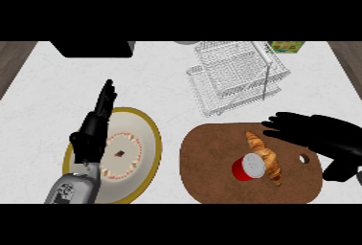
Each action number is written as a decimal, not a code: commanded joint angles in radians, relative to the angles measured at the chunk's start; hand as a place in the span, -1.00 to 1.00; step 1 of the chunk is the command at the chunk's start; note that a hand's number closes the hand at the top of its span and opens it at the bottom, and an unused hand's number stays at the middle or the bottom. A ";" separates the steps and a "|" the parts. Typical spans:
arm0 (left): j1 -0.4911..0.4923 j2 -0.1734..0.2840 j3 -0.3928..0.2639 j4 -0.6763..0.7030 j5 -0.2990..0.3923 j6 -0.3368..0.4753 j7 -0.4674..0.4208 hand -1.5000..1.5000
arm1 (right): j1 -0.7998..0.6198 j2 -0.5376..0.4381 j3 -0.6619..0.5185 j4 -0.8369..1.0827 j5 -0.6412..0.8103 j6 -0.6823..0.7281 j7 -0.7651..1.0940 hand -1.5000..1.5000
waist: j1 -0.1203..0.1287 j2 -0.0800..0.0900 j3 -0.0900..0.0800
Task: Pick the croissant from the cutting board and place it in the tiered basket
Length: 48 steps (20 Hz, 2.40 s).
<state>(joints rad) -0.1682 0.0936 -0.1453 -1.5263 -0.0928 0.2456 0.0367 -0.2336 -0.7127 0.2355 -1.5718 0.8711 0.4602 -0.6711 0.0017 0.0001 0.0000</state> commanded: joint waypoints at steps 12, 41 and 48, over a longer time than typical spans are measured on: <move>0.051 -0.011 0.024 -0.061 -0.021 -0.028 0.010 0.00 | 0.014 0.071 0.042 -0.083 0.044 0.146 0.063 -1.00 | -0.002 -0.001 0.000; 0.047 -0.056 0.046 -0.050 -0.063 -0.060 0.012 0.00 | -0.011 0.282 0.005 0.288 0.179 -0.149 -0.078 1.00 | 0.004 0.000 0.000; 0.049 -0.039 0.077 -0.031 -0.047 -0.090 -0.025 0.00 | 0.025 0.317 0.005 0.213 0.253 -0.286 -0.105 1.00 | -0.001 0.000 0.000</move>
<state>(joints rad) -0.1187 0.0458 -0.0930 -1.5800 -0.1556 0.1755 0.0445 -0.2230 -0.4125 0.2550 -1.3619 1.0983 0.2201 -0.7497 0.0030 -0.0050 -0.0060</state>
